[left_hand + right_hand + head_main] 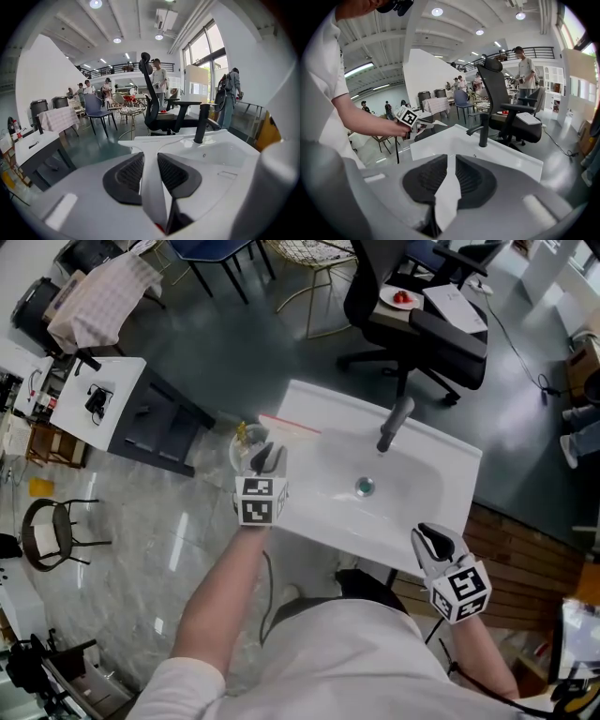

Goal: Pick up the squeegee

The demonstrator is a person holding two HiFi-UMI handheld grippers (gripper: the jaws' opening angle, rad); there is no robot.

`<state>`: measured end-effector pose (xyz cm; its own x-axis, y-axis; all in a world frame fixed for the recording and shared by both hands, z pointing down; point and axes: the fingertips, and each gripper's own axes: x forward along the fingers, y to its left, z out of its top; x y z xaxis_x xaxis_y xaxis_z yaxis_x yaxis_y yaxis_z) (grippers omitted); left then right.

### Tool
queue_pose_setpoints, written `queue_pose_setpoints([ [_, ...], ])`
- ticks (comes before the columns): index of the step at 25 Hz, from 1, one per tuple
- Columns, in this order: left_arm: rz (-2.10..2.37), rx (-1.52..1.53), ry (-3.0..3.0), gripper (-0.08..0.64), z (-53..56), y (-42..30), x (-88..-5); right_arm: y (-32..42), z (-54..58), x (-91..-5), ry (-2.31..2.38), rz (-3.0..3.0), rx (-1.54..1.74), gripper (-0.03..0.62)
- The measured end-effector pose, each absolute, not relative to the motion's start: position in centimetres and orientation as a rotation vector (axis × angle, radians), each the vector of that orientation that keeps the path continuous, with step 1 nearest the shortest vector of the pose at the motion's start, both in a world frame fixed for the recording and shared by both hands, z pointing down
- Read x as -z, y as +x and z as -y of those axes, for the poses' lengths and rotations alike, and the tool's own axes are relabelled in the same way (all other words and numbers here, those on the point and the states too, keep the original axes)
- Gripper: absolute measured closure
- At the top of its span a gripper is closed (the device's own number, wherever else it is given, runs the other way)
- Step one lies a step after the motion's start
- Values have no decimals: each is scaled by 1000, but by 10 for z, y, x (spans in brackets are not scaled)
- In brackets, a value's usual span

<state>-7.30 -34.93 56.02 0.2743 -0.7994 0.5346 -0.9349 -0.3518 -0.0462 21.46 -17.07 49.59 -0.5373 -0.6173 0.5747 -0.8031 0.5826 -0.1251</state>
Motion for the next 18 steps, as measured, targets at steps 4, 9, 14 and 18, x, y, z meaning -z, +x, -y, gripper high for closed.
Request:
queue_pose_setpoints([
  [4, 1571, -672, 2306, 459, 320, -87, -540, 185, 152, -495, 1133, 2350, -514, 549],
  [9, 1533, -622, 2347, 459, 275, -109, -516, 146, 123, -490, 1137, 2370, -496, 551],
  [14, 1502, -593, 2369, 459, 222, -139, -493, 107, 93, -483, 1143, 2382, -465, 550],
  [18, 1470, -573, 2417, 459, 184, -160, -467, 81, 73, -474, 1168, 2384, -435, 551],
])
